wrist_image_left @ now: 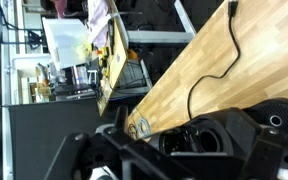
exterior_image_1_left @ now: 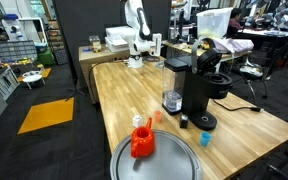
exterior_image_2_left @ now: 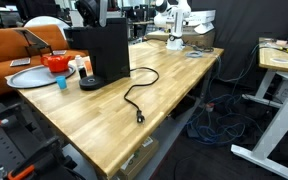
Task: Open the coffee machine chamber
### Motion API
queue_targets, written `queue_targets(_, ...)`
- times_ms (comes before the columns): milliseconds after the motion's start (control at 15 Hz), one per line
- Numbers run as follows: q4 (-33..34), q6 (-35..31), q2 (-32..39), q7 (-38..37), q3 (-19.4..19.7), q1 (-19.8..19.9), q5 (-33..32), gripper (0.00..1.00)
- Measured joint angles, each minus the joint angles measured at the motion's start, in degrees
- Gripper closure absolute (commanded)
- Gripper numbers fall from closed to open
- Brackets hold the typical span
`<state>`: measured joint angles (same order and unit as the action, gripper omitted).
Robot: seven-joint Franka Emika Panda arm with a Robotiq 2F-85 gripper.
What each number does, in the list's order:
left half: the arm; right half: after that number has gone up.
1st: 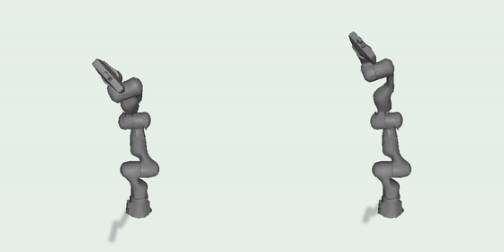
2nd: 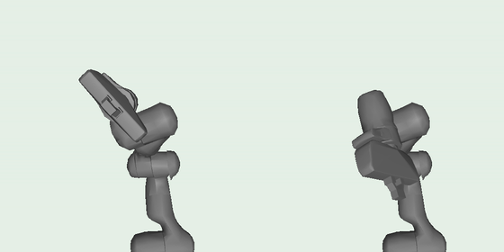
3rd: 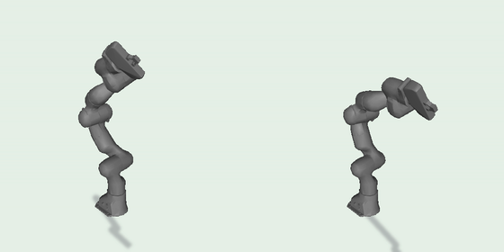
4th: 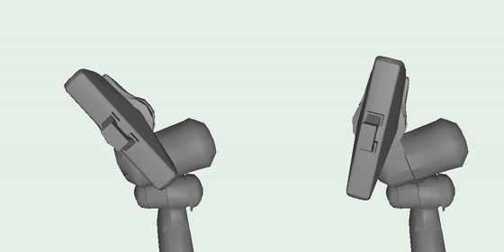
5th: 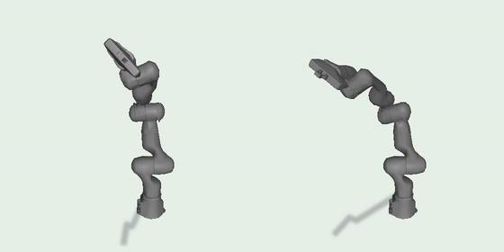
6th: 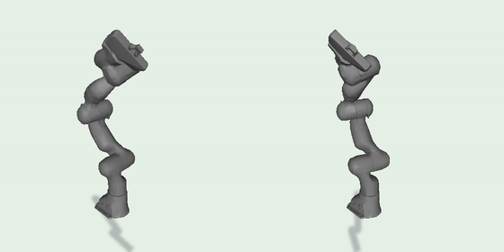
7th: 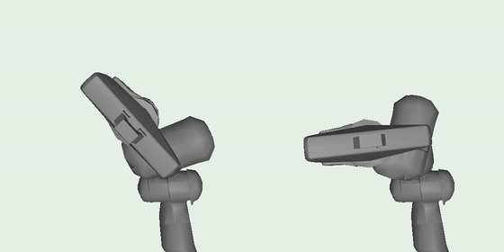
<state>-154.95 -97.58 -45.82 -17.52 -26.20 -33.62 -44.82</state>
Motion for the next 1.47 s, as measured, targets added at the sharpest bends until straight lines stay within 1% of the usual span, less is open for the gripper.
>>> queue_targets(133, -0.38, 5.27, -3.11, 0.47, -1.42, -1.68, 3.60, 0.00)
queue_targets(267, -0.62, 8.22, -4.73, 0.48, -2.17, -2.77, 5.95, 0.00)
queue_targets(1467, -1.03, 8.36, -5.09, 0.48, -2.19, -2.90, 6.13, 0.00)
